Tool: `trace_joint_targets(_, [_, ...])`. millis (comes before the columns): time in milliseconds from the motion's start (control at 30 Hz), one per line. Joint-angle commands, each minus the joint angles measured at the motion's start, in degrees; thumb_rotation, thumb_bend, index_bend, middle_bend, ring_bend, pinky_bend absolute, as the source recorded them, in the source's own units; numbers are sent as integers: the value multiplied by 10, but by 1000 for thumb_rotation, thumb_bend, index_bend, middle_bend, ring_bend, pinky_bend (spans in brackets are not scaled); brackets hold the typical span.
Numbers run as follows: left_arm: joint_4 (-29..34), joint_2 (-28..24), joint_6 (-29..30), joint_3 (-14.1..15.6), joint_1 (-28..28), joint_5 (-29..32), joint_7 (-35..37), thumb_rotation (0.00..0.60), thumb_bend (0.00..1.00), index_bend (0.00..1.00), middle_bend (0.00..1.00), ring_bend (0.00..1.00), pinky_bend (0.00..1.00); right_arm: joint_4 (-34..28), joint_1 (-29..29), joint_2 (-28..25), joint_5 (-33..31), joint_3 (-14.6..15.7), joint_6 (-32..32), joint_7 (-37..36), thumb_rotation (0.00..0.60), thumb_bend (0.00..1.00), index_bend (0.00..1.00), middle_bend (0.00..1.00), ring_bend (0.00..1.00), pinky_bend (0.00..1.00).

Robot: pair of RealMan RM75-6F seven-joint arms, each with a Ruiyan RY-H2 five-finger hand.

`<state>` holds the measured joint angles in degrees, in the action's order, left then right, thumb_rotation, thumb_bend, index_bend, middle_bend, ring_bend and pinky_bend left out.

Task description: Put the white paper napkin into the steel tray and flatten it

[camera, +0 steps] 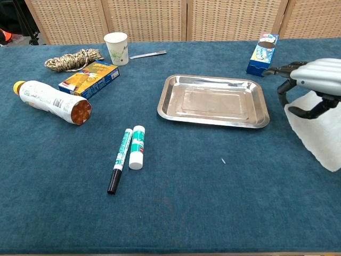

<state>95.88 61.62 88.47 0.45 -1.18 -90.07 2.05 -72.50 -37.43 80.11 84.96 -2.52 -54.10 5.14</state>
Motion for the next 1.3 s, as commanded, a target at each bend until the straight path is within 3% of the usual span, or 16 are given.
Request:
trace_joint_targets(33, [0, -1, 0, 1, 0, -2, 1, 600, 0, 0, 0, 0, 0, -41, -11, -13, -5, -23, -10, 8, 600, 608, 668, 0, 0, 0])
trace_joint_targets(167, [0, -3, 1, 3, 1, -5, 4, 600, 0, 0, 0, 0, 0, -95, -34, -17, -32, -58, 3, 24, 600, 608, 674, 0, 0, 0])
trace_joint_targets(267, [0, -6, 3, 4, 2, -6, 12, 600, 0, 0, 0, 0, 0, -139, -66, -11, -95, -99, 34, 68, 600, 607, 678, 0, 0, 0])
trace_joint_targets(500, [-4, -14, 1, 1, 1, 0, 35, 600, 0, 0, 0, 0, 0, -133, -130, 46, -235, -153, 55, 184, 600, 620, 678, 0, 0, 0])
trace_joint_targets(800, [-2, -23, -33, -7, -14, 24, 52, 600, 0, 0, 0, 0, 0, -32, -213, 182, -437, -197, 34, 270, 600, 620, 678, 0, 0, 0])
trace_joint_targets(1033, [-3, -31, -53, -12, -22, 43, 67, 600, 0, 0, 0, 0, 0, 85, -262, 265, -484, -206, 14, 302, 600, 646, 678, 0, 0, 0])
trace_joint_targets(1300, [-7, -34, -61, -15, -26, 52, 79, 600, 0, 0, 0, 0, 0, 180, -280, 312, -487, -210, 29, 292, 600, 646, 679, 0, 0, 0])
